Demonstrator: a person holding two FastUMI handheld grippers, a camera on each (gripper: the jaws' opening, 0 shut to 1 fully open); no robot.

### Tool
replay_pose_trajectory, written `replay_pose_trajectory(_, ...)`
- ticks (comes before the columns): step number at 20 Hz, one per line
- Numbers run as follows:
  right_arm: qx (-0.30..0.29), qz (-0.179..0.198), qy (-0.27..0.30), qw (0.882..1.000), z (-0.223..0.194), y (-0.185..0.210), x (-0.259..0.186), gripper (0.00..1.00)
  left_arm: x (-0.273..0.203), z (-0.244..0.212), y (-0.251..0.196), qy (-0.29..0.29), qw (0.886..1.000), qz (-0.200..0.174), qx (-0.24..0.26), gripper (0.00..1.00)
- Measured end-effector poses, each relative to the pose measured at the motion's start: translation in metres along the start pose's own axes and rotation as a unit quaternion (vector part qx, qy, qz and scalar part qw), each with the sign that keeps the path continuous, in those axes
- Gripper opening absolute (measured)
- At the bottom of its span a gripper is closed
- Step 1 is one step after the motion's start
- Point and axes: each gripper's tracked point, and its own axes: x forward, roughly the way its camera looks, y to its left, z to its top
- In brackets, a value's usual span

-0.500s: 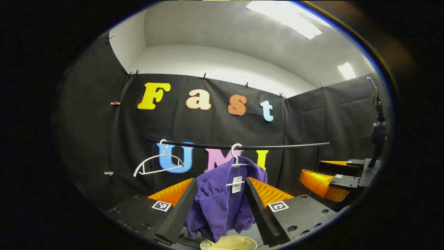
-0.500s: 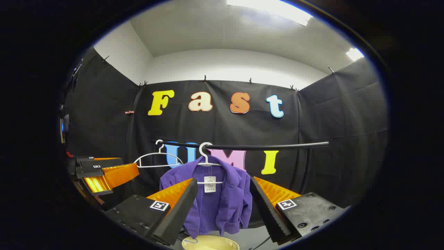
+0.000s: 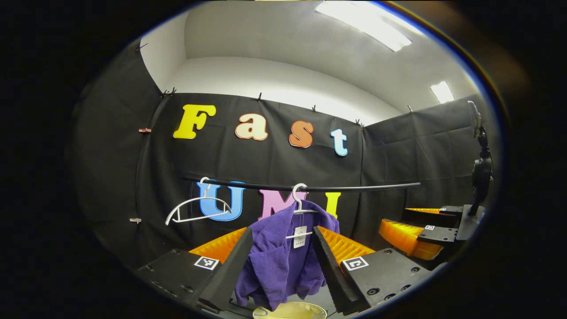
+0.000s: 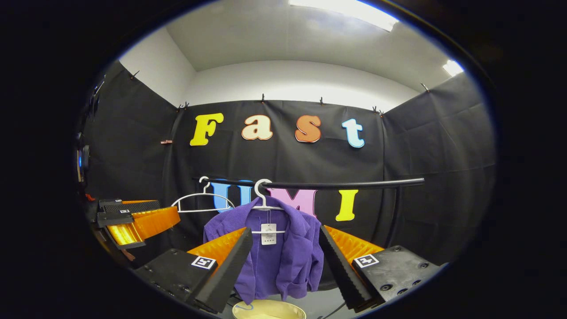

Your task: Grasp the clothes on the hanger with both hands and then place them into the laundry hamper below.

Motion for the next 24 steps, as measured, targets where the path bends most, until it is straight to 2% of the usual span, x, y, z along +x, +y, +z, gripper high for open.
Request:
replay_pose_trajectory(16, -0.006, -0.008, 0.008, 1.000, -0.005, 0.009, -0.004, 0.97, -0.003, -0.005, 0.006, 0.001, 1.000, -0.012, -0.003, 0.86)
replay_pose_trajectory(24, -0.012, -0.043, 0.027, 0.999, -0.026, 0.014, -0.010, 0.97, -0.003, -0.010, 0.006, -0.014, 0.998, -0.066, 0.005, 0.85)
